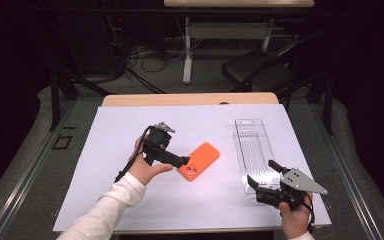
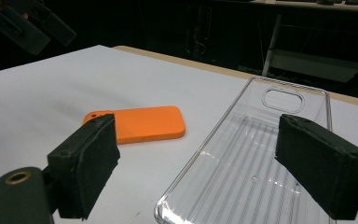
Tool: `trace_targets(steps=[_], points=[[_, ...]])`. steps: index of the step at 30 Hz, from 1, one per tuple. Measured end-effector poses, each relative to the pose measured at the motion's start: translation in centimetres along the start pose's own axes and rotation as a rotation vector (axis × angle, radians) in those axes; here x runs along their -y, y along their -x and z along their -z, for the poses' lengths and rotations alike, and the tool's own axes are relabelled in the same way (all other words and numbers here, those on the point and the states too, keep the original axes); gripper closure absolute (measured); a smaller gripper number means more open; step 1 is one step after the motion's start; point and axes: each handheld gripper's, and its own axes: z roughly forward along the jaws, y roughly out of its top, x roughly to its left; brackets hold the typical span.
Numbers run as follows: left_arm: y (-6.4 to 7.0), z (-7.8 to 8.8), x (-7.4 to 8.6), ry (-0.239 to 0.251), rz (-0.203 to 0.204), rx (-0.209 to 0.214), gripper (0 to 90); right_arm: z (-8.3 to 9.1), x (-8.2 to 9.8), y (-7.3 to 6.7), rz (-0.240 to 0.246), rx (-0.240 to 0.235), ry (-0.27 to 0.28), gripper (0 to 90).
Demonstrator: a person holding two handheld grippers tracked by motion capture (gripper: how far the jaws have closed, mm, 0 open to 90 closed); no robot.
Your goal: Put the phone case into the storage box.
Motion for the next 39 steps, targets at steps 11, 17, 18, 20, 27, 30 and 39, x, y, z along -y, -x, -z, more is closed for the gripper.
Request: trace_targets(steps=[11,17,18,20,27,30,39], points=[[0.1,-1.5,-1.3,-0.021,0.006,-0.003,0.6,0.0,0.0,0.1,-0.006,-0.001,-0.002,12.5],[0.3,-2.3,-1.8,-0.049,-0.001,-0.007,0.6,0.1,0.0,0.1,-0.006,-0.003,-0.002,12.5],[0.4,-2.4,-1.9,-0.056,-0.002,-0.007,0.6,0.1,0.0,0.1,-0.006,-0.003,-0.002,12.5],[0.5,-2.8,-2.1,-0.074,-0.011,-0.018,0.6,0.0,0.1,0.2,-0.006,-0.003,-0.004,12.6],[0.9,-4.3,-3.0,-0.149,-0.023,-0.064,0.6,0.0,0.1,0.1,-0.007,-0.009,-0.004,12.6],[1.0,-5.1,-3.3,-0.186,-0.024,-0.066,0.6,0.0,0.1,0.2,-0.005,-0.007,-0.006,12.6],[1.1,-7.4,-3.9,-0.258,-0.049,-0.042,2.2,0.1,0.1,0.3,-0.009,-0.006,-0.004,12.6]])
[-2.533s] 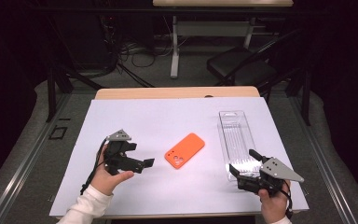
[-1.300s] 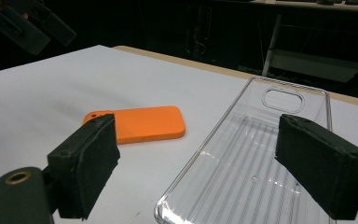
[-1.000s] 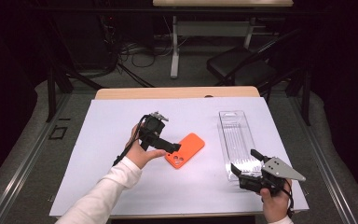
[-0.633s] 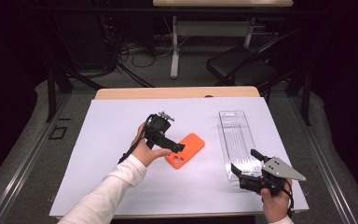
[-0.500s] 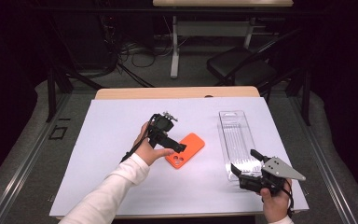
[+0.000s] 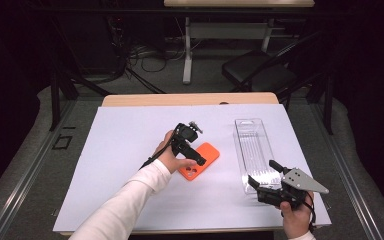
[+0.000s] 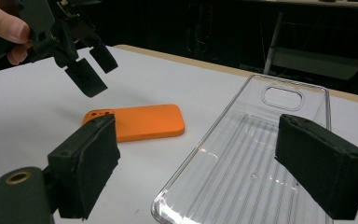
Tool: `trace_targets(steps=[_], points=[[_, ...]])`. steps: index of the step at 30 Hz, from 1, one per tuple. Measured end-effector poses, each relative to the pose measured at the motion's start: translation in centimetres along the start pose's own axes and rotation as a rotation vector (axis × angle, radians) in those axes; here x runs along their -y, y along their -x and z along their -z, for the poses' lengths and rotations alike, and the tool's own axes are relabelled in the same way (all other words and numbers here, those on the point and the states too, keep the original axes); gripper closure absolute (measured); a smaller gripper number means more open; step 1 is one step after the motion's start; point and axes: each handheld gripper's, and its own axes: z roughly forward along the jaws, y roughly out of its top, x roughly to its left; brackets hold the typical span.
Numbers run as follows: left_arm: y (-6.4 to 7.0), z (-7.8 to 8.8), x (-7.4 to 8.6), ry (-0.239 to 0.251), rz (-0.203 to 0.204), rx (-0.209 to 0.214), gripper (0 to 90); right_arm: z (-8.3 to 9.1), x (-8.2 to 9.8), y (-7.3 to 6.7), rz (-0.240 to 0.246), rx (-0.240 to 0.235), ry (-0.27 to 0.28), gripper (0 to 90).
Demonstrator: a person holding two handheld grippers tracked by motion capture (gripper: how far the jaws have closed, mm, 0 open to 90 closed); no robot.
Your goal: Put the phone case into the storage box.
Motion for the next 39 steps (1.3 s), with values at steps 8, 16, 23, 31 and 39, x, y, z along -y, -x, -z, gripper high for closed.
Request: trace_targets(steps=[8,16,23,31,39], points=[[-0.4,-1.6,-0.3,-0.045,0.003,-0.018,2.2,0.0,0.0,0.0,0.000,-0.002,-0.007,12.6],[0.0,-3.1,-0.7,-0.085,-0.018,-0.001,2.2,-0.1,0.0,0.0,0.000,-0.005,-0.012,12.6],[-0.2,-4.6,-1.0,-0.110,-0.002,-0.015,2.3,-0.1,0.0,0.0,0.003,-0.009,-0.018,12.6],[-0.2,-5.8,-1.1,-0.153,-0.025,-0.043,2.3,-0.1,0.1,0.0,-0.002,-0.012,-0.009,13.4],[-0.1,-6.7,-1.1,-0.175,-0.027,-0.050,2.4,-0.1,0.0,0.1,0.000,-0.014,-0.012,13.6]])
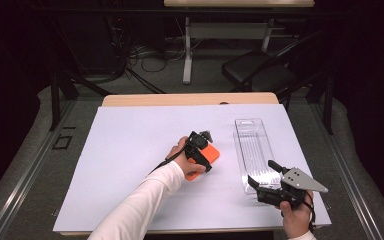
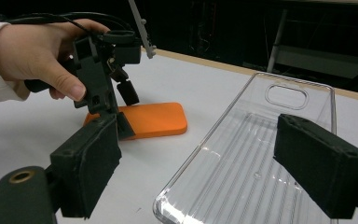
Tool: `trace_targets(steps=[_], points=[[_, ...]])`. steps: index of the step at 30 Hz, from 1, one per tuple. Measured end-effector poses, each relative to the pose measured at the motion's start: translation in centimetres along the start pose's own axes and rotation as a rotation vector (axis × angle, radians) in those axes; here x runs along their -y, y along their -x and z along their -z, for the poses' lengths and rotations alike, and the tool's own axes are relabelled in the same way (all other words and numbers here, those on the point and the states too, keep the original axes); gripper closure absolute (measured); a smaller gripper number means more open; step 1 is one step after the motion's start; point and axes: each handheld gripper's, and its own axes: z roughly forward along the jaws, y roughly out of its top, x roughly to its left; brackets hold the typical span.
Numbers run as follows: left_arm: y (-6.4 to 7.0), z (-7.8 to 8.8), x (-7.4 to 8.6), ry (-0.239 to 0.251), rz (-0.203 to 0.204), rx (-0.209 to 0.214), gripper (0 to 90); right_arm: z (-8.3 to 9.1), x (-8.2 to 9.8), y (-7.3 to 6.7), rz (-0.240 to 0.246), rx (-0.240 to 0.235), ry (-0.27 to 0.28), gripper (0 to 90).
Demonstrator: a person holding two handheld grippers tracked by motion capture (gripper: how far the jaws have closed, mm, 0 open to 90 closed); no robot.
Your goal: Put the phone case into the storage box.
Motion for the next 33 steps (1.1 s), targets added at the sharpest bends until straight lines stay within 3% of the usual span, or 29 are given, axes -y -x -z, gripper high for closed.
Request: trace_targets(steps=[22,33], points=[[-0.02,-0.80,-0.09,-0.021,0.002,-0.051,6.0,-0.04,0.07,0.10,-0.002,-0.003,-0.006,13.7],[0.25,-0.65,-0.03,-0.013,0.002,-0.055,10.8,-0.08,0.09,0.09,-0.005,-0.004,-0.011,13.8]])
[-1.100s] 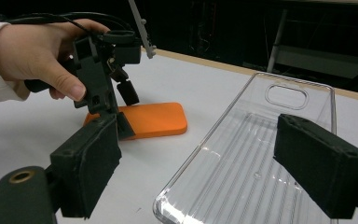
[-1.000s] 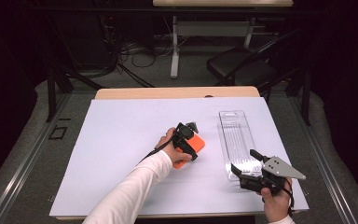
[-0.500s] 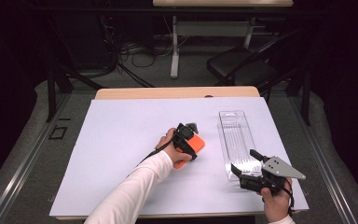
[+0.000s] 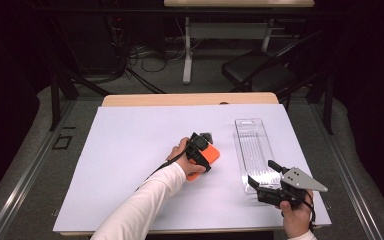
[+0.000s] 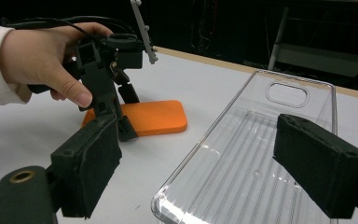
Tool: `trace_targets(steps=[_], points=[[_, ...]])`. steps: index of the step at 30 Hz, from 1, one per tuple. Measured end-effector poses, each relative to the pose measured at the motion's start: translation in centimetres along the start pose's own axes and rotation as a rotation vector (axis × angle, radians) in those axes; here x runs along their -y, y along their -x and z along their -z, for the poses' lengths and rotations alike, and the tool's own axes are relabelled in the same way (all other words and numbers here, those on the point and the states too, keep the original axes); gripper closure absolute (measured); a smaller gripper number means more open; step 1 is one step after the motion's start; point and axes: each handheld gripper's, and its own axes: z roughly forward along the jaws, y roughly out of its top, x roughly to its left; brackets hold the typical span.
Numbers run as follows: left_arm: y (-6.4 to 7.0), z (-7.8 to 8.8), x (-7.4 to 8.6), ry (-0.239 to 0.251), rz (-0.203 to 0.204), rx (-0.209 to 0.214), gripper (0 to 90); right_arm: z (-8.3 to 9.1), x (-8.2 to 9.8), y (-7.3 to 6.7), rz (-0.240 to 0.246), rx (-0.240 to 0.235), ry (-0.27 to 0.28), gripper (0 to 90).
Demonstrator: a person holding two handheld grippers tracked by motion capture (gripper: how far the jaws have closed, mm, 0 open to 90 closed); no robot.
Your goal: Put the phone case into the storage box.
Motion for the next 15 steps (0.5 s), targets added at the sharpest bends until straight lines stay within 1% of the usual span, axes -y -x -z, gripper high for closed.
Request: trace_targets(steps=[4,15], points=[[-0.05,0.16,0.02,-0.003,-0.005,0.003,14.3,0.00,-0.01,0.03,0.008,0.000,0.001,13.9],[-0.07,0.20,0.02,-0.003,0.000,0.002,15.5,-0.04,0.02,0.07,0.006,-0.001,0.003,14.0]])
